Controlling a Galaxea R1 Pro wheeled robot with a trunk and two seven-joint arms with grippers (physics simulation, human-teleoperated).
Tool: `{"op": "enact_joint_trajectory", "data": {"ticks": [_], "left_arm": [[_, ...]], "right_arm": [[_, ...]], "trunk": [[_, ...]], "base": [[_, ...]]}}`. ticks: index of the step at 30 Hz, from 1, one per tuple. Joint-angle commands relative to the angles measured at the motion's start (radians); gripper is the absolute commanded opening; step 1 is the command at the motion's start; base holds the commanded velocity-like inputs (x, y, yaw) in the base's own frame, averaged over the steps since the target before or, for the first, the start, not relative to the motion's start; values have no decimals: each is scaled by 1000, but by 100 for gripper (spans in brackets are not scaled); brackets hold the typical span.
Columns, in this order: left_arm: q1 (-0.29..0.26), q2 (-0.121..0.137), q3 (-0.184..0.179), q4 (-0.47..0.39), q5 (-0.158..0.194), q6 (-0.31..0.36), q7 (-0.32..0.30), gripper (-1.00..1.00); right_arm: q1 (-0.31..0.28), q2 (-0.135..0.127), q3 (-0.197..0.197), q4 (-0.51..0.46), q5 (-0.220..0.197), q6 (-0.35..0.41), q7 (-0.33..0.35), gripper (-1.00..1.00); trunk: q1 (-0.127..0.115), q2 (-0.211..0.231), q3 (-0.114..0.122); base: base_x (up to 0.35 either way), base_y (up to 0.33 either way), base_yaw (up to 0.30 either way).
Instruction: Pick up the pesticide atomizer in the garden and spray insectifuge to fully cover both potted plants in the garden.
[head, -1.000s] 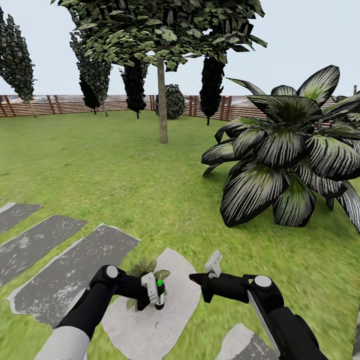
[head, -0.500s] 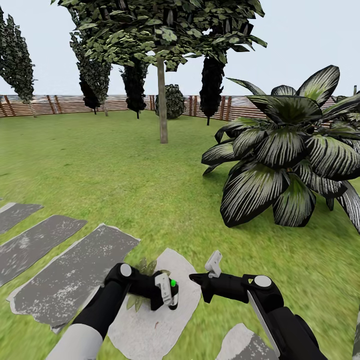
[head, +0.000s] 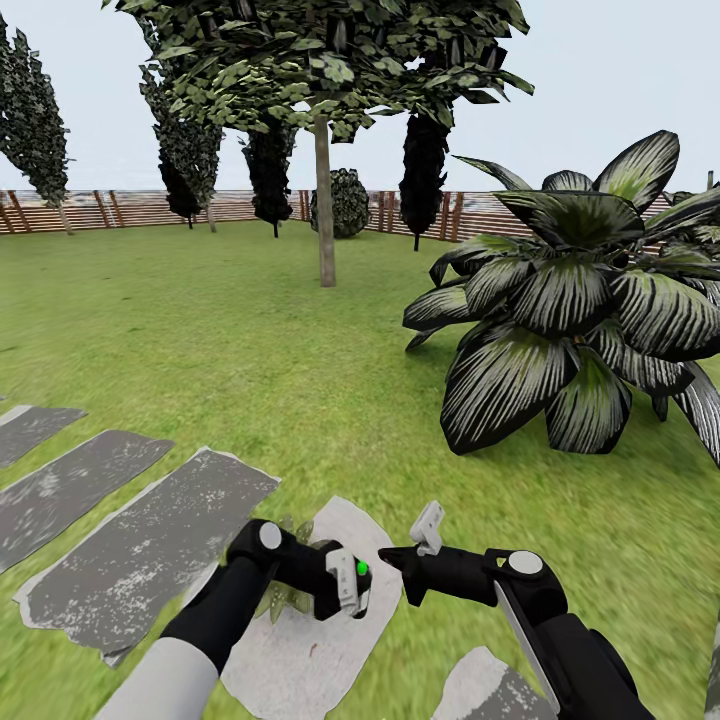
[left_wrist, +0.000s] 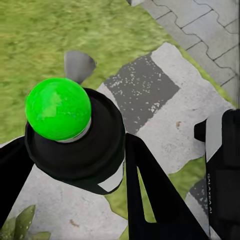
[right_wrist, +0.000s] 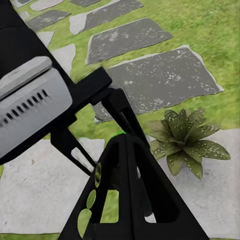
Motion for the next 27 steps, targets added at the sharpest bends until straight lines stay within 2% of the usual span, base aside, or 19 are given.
{"op": "enact_joint_trajectory", "data": {"ticks": [1, 20, 27], "left_arm": [[-1, -1, -5, -1, -3, 9, -4, -100], [-29, -4, -12, -2, -2, 12, -6, -100], [-32, -5, -60, -3, -1, 12, -6, -100]], "right_arm": [[-1, 0, 0, -2, 8, 3, 5, -100], [-1, -1, 0, -2, 8, 3, 3, -100], [-1, 0, 0, -2, 8, 3, 3, -100]], "trunk": [[0, -1, -2], [0, -1, -2], [0, -1, -2]], "base": [[0, 0, 0], [0, 0, 0], [0, 0, 0]]}}
